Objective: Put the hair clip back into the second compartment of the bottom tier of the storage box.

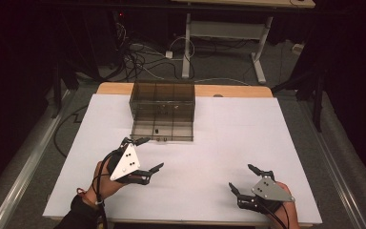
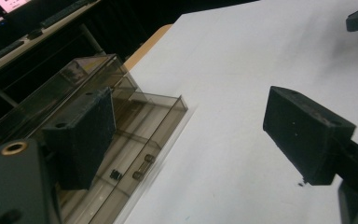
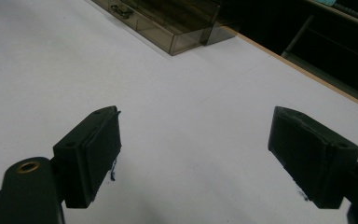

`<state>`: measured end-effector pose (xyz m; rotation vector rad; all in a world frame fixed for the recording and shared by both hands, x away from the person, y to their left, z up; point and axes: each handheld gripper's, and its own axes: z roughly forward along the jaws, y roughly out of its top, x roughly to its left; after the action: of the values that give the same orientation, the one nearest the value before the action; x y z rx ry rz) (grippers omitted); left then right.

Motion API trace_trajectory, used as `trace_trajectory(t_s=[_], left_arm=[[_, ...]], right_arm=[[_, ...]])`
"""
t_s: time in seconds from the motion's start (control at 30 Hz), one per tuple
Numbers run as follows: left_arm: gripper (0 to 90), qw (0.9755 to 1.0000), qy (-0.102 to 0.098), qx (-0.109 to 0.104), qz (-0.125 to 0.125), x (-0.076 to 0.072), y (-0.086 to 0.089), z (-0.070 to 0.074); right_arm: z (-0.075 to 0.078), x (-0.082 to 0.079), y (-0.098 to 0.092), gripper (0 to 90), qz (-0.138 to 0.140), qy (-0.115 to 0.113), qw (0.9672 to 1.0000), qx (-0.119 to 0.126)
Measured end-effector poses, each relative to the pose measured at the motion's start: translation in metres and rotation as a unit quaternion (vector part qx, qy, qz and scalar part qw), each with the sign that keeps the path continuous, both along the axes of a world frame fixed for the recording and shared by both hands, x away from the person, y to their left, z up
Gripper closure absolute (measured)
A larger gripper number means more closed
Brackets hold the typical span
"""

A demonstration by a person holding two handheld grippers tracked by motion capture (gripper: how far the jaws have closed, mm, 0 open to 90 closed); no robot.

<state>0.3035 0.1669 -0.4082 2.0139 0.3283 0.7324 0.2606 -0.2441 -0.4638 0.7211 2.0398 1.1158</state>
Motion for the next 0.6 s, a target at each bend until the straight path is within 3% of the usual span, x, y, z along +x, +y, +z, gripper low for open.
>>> trace_trajectory(t_s=[0.6], left_arm=[[15.2, 0.9986, 0.035, 0.01, 0.039, -0.014, 0.042, -0.028]], right_arm=[[-0.001, 0.001, 0.004, 17.1, 0.006, 0.004, 1.0, 0.0]])
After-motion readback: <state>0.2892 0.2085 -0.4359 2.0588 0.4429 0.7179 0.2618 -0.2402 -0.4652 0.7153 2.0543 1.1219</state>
